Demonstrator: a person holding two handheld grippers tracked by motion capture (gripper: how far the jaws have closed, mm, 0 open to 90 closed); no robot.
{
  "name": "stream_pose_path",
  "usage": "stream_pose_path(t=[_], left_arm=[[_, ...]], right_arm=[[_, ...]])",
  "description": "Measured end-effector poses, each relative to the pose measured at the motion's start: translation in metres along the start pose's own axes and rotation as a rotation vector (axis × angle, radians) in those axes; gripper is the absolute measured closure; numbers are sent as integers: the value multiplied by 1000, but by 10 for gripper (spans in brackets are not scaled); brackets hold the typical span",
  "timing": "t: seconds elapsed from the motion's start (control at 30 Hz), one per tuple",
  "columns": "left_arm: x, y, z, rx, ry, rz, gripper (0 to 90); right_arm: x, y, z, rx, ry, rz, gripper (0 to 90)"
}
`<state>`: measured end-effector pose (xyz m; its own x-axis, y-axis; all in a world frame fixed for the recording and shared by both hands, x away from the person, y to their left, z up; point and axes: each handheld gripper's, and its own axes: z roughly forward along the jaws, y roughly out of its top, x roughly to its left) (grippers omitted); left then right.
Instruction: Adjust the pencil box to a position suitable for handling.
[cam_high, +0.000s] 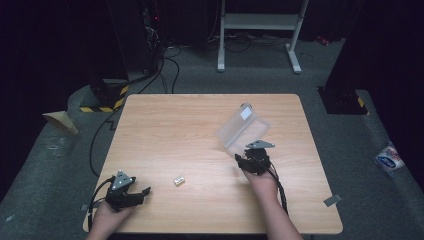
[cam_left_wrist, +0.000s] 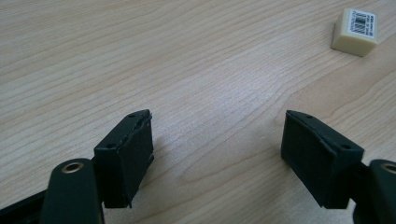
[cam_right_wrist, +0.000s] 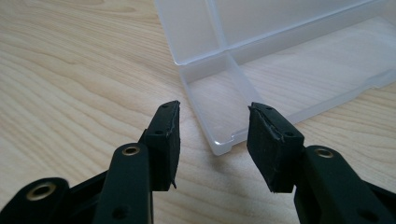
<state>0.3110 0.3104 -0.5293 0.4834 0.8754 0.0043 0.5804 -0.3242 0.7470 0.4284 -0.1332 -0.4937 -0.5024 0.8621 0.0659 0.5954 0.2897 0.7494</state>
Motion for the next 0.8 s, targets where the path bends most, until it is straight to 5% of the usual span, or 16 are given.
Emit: stream_pose_path(t=[0.27,0.5,0.8], left_arm=[[0,0,0,0,-1,-2,253],[0,0,0,0,-3,-5,253],[0,0,0,0,-6,-3,252]], right_arm=[[6,3,19,28,-12,-26,654],[25,8,36,52,3,-89,825],[58,14,52,47,40,-143,840]])
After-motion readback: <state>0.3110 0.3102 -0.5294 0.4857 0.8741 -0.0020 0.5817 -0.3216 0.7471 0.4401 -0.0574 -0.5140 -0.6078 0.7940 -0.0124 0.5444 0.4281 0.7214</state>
